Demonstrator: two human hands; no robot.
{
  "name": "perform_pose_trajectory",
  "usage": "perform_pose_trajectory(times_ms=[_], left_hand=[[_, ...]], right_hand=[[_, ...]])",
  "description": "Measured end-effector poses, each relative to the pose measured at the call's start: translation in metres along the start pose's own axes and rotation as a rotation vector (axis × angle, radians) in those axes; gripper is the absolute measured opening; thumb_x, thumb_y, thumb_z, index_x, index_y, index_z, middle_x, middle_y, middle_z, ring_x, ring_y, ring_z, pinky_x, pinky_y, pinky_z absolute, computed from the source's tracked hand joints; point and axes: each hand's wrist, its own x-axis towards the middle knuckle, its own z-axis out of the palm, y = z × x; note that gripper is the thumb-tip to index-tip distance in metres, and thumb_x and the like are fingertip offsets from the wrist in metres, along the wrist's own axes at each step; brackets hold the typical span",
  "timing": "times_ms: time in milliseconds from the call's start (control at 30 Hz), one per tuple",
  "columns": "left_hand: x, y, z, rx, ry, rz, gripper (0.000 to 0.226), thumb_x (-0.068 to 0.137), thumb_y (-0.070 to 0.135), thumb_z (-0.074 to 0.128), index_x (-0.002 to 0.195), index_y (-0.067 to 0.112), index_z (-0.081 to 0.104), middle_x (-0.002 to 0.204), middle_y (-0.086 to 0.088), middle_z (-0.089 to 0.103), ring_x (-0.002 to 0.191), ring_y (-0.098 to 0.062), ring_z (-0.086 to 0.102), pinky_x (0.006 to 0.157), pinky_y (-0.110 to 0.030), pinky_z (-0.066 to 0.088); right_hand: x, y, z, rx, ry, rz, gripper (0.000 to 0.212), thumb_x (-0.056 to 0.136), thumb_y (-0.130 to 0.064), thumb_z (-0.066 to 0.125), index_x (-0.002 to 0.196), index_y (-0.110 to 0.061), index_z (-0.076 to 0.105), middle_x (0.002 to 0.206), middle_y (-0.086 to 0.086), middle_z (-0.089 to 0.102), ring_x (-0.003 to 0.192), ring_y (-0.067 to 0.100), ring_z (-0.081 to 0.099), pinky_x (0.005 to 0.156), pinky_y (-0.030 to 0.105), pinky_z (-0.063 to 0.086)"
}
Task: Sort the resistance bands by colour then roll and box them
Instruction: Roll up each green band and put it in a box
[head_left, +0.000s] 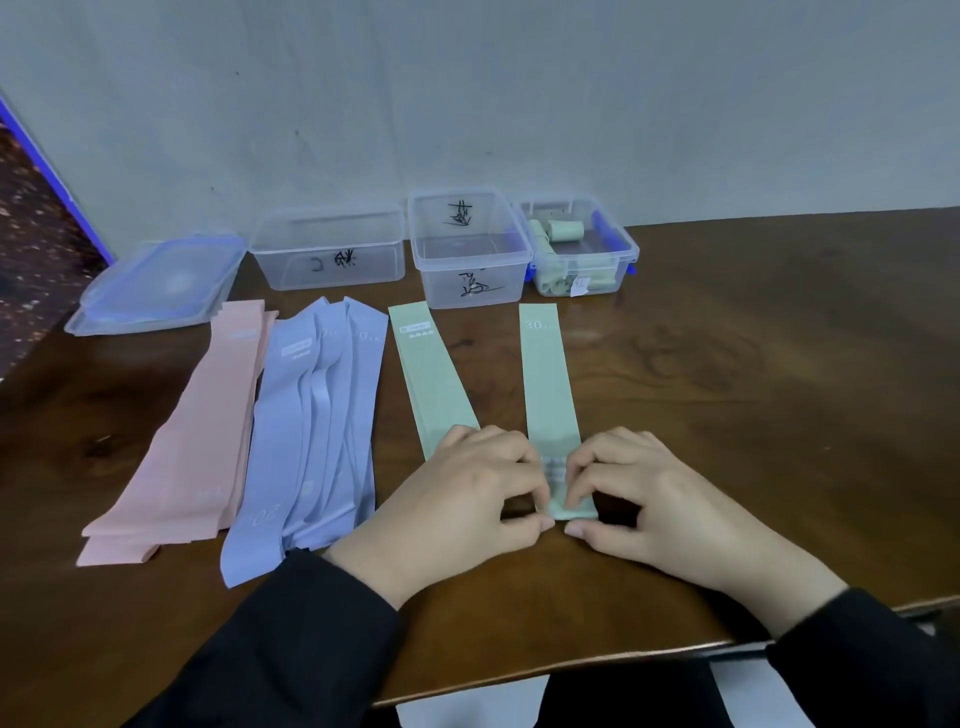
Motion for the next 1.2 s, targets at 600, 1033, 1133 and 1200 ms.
perform_pose_trajectory(times_ms=[600,1033,1133,1200], left_hand=[[0.0043,0.0097,0.0033,-0.029,0.025,-0.109,0.013,0.097,0.036,0.057,0.093,0.031,0.068,0.100,0.018,0.055,0.100,-0.006,0.047,0.100,-0.025,0.031],[0.0052,0.0067,0.0042,0.083,0.070,-0.059,0.013,0.095,0.037,0.062,0.095,0.030,0.073,0.099,0.016,0.056,0.098,-0.006,0.048,0.096,-0.027,0.034],[0.0049,0.0059,0.0042,0.114,0.062,-0.061,0.015,0.094,0.040,0.063,0.099,0.030,0.073,0.102,0.015,0.057,0.101,-0.007,0.048,0.097,-0.027,0.034],[0.0049,0.0066,0.0043,0.116,0.069,-0.061,0.015,0.096,0.039,0.060,0.099,0.030,0.072,0.101,0.016,0.056,0.100,-0.005,0.048,0.097,-0.026,0.034]], right_hand=[[0.0035,-0.0012,0.0034,-0.039,0.061,-0.007,0.004,0.097,-0.034,0.064,0.097,-0.037,0.063,0.106,-0.024,0.056,0.109,0.009,0.055,0.094,0.031,0.041],[0.0018,0.0040,0.0062,-0.069,0.143,-0.040,0.020,0.095,-0.039,0.066,0.103,-0.027,0.079,0.104,-0.019,0.058,0.102,0.008,0.056,0.090,0.035,0.049],[0.0022,0.0026,0.0068,-0.048,0.150,-0.040,0.018,0.096,-0.035,0.065,0.103,-0.026,0.079,0.099,-0.018,0.059,0.094,0.008,0.056,0.086,0.030,0.050],[0.0026,0.0013,0.0066,-0.043,0.149,-0.031,0.016,0.096,-0.035,0.065,0.103,-0.026,0.077,0.097,-0.018,0.062,0.092,0.007,0.057,0.085,0.029,0.051]])
